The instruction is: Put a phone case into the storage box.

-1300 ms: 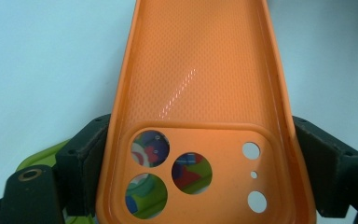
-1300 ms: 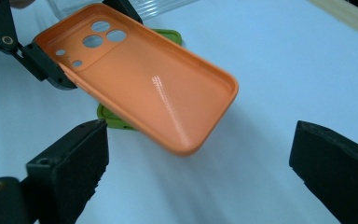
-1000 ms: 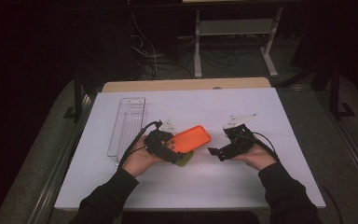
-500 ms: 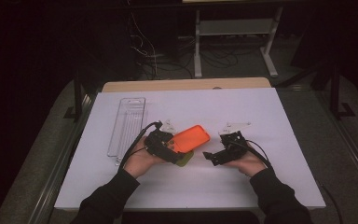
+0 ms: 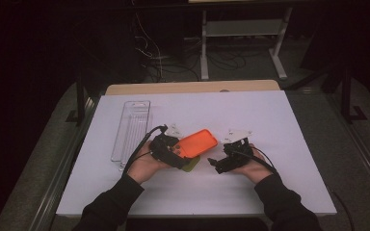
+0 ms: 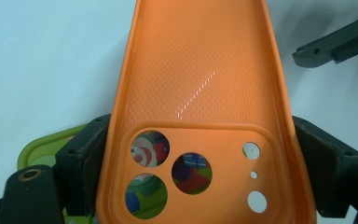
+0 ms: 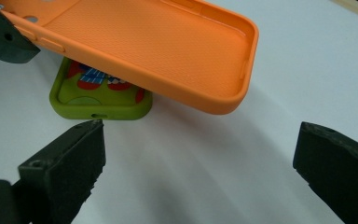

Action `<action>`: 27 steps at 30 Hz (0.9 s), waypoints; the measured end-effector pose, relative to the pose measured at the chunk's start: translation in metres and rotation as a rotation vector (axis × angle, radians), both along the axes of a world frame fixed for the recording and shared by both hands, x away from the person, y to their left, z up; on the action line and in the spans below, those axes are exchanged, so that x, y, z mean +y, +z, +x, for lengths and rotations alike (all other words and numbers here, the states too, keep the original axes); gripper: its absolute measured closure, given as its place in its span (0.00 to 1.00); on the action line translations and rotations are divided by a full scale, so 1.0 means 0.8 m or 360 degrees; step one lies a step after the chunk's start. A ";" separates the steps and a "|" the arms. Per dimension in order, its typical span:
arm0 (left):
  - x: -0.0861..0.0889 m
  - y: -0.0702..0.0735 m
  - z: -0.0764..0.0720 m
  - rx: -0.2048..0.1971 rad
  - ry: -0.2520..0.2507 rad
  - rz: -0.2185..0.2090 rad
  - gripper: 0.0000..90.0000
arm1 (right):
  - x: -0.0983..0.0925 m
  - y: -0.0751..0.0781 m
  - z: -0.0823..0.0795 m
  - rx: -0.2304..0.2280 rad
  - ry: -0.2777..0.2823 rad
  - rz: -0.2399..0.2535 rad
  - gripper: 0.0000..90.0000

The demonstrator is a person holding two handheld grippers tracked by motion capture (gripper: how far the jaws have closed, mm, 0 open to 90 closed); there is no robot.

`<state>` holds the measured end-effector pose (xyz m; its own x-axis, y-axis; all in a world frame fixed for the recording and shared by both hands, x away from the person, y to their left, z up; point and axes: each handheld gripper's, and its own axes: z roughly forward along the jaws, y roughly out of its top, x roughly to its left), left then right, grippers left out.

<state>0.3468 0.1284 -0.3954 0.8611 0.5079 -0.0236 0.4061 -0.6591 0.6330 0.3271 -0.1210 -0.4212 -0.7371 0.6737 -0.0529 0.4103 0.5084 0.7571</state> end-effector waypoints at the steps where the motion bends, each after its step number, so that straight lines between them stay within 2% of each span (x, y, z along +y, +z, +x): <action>1: 0.000 0.000 0.000 0.0008 0.0000 -0.0001 0.18 | 0.001 0.000 -0.001 -0.0013 -0.0001 -0.0012 0.02; 9: 0.000 0.000 -0.001 0.0013 -0.0003 -0.0003 0.18 | 0.006 0.001 -0.006 -0.0142 0.0007 -0.0148 0.02; 16: 0.000 0.000 -0.001 0.0008 -0.0005 -0.0004 0.18 | 0.010 0.001 -0.010 -0.0282 0.0053 -0.0280 0.02; 21: 0.000 0.000 0.000 0.0003 -0.0008 0.0000 0.18 | 0.013 0.000 -0.014 -0.0354 0.0078 -0.0337 0.02; 27: 0.000 0.000 0.000 -0.0006 -0.0020 0.0006 0.18 | 0.016 -0.002 -0.018 -0.0474 0.0120 -0.0442 0.02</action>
<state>0.3469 0.1285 -0.3951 0.8675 0.4971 -0.0188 0.3956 -0.6663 0.6321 0.3130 -0.1084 -0.4228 -0.7090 0.5484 -0.4434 0.1477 0.7303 0.6670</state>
